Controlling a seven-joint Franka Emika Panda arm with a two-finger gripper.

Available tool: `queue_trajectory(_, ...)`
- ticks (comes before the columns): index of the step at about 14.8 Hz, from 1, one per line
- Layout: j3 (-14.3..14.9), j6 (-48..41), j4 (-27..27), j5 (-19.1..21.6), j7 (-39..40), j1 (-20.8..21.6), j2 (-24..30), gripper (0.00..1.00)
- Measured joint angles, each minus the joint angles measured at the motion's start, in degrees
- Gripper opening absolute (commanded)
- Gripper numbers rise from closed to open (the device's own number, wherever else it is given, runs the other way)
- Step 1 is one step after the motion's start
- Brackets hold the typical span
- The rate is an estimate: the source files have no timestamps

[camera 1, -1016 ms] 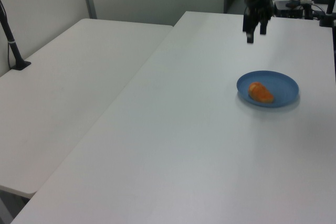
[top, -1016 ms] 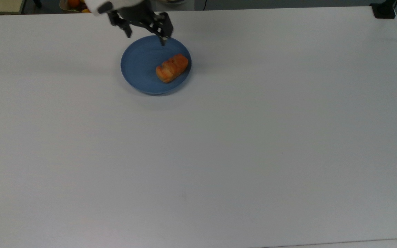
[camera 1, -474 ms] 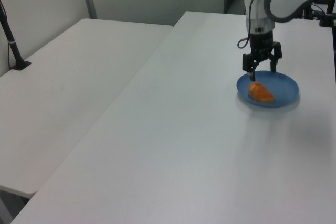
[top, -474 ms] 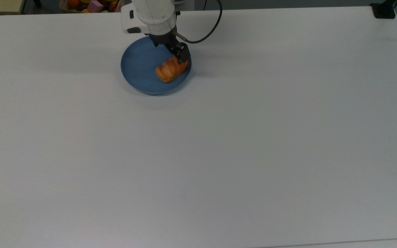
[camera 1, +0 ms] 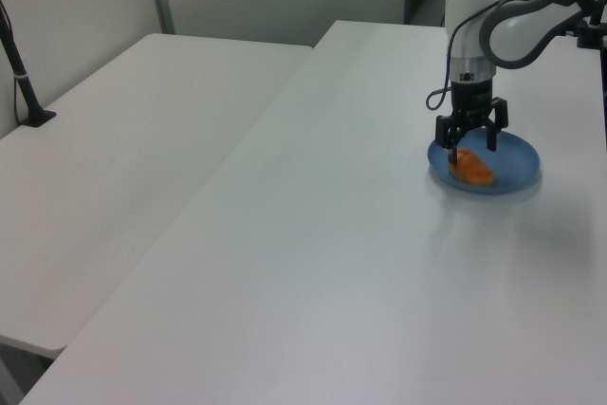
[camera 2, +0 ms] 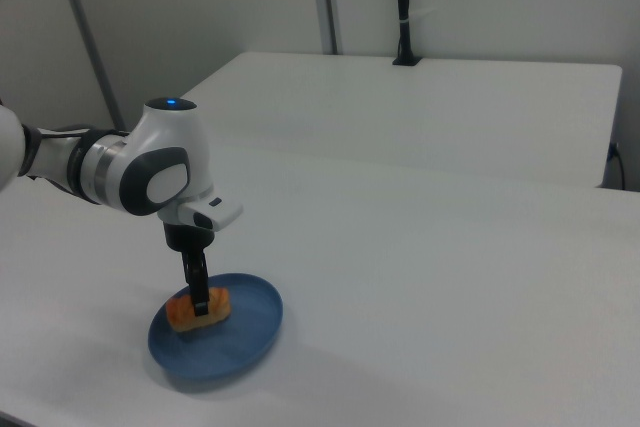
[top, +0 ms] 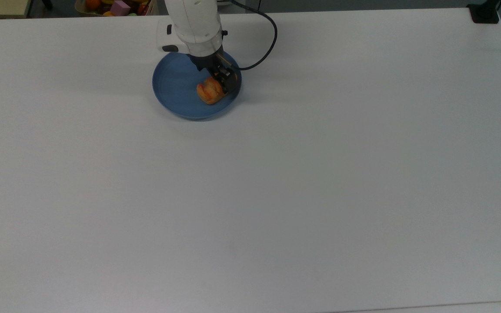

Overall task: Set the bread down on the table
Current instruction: 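Close the gripper on the bread roll, then lift the bread roll off the plate and carry it beside the plate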

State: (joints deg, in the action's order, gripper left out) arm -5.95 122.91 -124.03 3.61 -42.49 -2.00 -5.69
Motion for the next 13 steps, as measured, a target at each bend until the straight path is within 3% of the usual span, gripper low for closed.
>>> queue_trajectory(1,0.0,0.8,0.0,0.0,0.0,0.0,-0.7,0.78)
queue_trajectory(2,0.0,1.0,0.0,0.0,0.0,0.0,-1.0,0.54)
queue_trajectory(3,0.0,1.1,0.0,0.0,0.0,0.0,-1.4,0.36)
queue_trajectory(4,0.0,1.1,-0.1,0.0,0.0,0.0,-1.8,0.3)
queue_trajectory(5,0.0,1.1,-0.1,0.0,0.6,0.0,-2.0,0.1)
queue_trajectory(8,0.0,1.1,-0.1,0.0,4.1,0.0,-2.1,0.02)
queue_trajectory(11,0.0,-1.8,0.1,0.0,9.1,0.0,-1.5,0.01)
queue_trajectory(13,0.0,-8.8,2.9,0.0,11.7,-0.1,0.4,0.02)
